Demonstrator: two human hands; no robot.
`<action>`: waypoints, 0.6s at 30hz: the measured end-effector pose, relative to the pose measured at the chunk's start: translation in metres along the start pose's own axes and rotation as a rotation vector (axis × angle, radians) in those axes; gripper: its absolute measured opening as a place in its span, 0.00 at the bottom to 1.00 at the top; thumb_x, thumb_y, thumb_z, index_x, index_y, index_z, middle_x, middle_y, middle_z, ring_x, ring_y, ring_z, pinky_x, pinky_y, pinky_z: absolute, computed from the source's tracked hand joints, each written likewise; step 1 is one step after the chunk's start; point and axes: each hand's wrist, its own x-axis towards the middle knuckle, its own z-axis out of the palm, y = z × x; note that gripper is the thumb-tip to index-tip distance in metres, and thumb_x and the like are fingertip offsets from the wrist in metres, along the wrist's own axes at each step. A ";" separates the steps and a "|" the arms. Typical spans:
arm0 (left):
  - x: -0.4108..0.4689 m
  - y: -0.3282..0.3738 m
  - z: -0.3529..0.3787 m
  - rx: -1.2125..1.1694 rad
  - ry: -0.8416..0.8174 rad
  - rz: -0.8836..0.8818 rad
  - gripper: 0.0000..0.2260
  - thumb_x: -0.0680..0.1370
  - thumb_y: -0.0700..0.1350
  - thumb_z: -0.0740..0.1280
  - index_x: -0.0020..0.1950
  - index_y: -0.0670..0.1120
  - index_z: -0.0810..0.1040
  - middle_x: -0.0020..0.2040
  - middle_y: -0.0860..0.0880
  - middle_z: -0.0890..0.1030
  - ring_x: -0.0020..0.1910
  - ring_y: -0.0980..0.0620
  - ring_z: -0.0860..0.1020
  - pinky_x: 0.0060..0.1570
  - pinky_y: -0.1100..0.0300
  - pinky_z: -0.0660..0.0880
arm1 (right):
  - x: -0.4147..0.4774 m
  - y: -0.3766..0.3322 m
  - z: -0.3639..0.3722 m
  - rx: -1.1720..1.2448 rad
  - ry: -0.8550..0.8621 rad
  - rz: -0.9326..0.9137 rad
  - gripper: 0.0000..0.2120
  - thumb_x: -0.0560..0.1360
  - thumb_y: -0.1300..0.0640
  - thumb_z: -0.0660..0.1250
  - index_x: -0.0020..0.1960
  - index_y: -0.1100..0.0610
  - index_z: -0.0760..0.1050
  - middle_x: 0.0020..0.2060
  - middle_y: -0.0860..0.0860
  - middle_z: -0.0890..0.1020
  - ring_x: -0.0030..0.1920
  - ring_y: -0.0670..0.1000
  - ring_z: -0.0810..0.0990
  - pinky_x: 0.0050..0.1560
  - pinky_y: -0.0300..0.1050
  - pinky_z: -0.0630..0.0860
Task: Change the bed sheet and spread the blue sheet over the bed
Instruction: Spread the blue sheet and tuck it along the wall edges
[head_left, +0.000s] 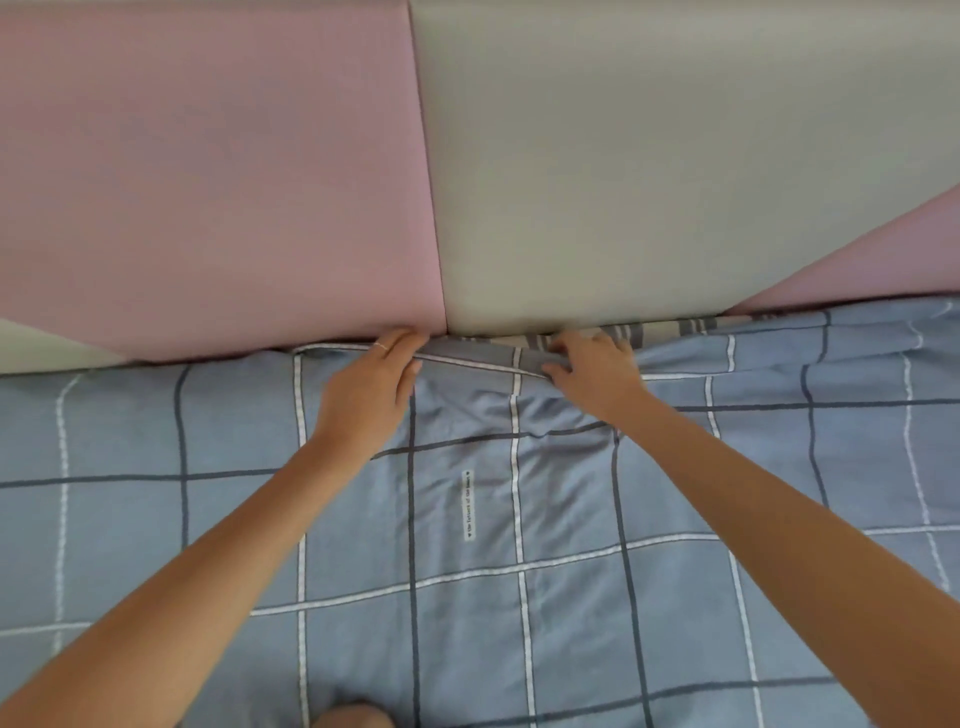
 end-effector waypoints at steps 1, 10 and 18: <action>0.008 0.004 0.001 0.020 -0.029 0.002 0.16 0.81 0.49 0.56 0.63 0.46 0.77 0.59 0.48 0.79 0.49 0.43 0.81 0.39 0.53 0.76 | 0.005 0.000 -0.008 -0.077 -0.100 -0.030 0.16 0.77 0.48 0.62 0.62 0.53 0.73 0.56 0.54 0.78 0.63 0.57 0.72 0.64 0.49 0.62; 0.037 0.022 0.014 0.321 -0.273 0.172 0.24 0.68 0.52 0.76 0.60 0.43 0.78 0.57 0.45 0.78 0.55 0.44 0.76 0.51 0.53 0.73 | 0.007 -0.004 -0.019 -0.413 0.162 -0.153 0.12 0.75 0.61 0.62 0.58 0.58 0.72 0.48 0.56 0.81 0.48 0.59 0.80 0.37 0.45 0.67; 0.031 0.016 0.028 0.396 -0.400 0.188 0.23 0.74 0.50 0.67 0.65 0.42 0.68 0.66 0.45 0.70 0.63 0.46 0.71 0.62 0.56 0.64 | 0.007 0.021 0.033 -0.442 0.195 -0.416 0.23 0.63 0.58 0.75 0.56 0.64 0.79 0.53 0.60 0.81 0.52 0.59 0.82 0.52 0.50 0.78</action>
